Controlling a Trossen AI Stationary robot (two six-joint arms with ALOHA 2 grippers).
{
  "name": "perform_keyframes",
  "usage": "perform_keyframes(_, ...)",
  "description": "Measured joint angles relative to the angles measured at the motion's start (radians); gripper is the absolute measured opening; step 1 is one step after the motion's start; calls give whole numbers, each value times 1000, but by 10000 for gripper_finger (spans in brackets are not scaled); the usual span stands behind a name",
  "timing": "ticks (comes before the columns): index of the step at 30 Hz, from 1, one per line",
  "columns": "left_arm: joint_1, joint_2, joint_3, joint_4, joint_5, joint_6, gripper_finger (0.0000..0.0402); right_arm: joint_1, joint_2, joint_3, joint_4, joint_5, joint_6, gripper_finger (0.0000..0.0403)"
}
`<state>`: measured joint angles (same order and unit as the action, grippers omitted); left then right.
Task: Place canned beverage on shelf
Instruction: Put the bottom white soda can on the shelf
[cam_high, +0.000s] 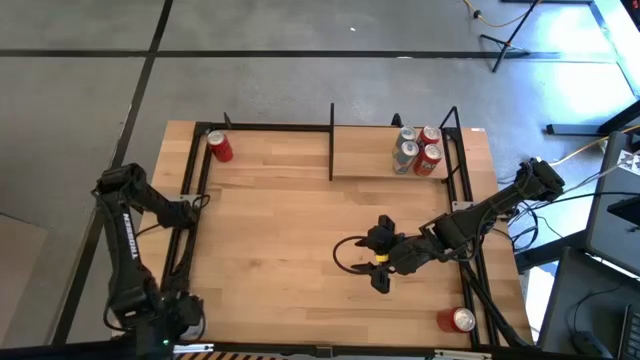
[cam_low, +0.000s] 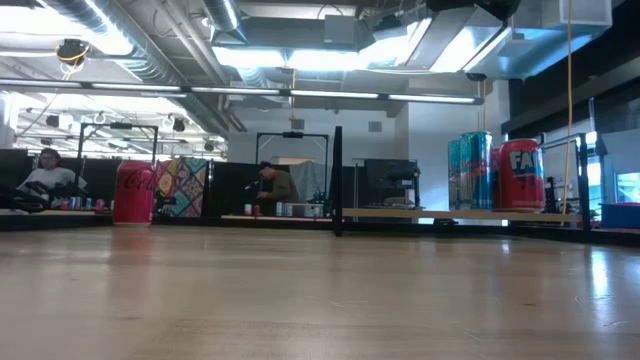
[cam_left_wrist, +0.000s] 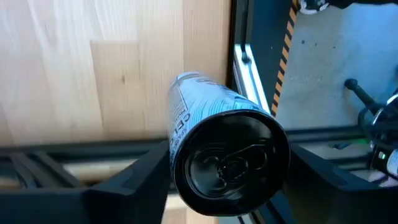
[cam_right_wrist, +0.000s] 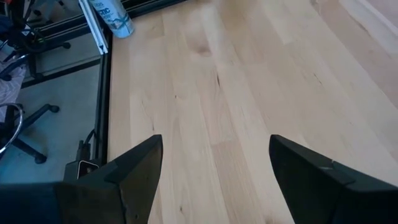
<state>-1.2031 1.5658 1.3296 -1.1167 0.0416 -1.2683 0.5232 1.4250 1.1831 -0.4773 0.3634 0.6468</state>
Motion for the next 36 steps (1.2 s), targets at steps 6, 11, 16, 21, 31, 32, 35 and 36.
perform_keyframes(6,135,5,14,-2,-18,157,224,14,0,0,-5,-26,11,280)
perform_keyframes(11,294,6,66,-6,-18,322,224,51,-7,0,-40,-62,23,280)
perform_keyframes(16,505,6,132,-8,-17,523,224,69,-53,0,-134,-65,13,280)
perform_keyframes(21,729,20,211,-11,-24,713,224,67,-137,0,-232,-61,-39,280)
perform_keyframes(31,978,348,625,-131,20,1046,224,66,-256,0,-453,-59,-114,280)
perform_keyframes(32,990,387,671,-146,33,1070,224,66,-259,0,-473,-59,-114,280)
perform_keyframes(35,1020,502,807,-166,57,1128,224,66,-260,0,-523,-60,-112,280)
perform_keyframes(36,1028,536,847,-172,65,1143,224,66,-260,0,-540,-60,-112,280)
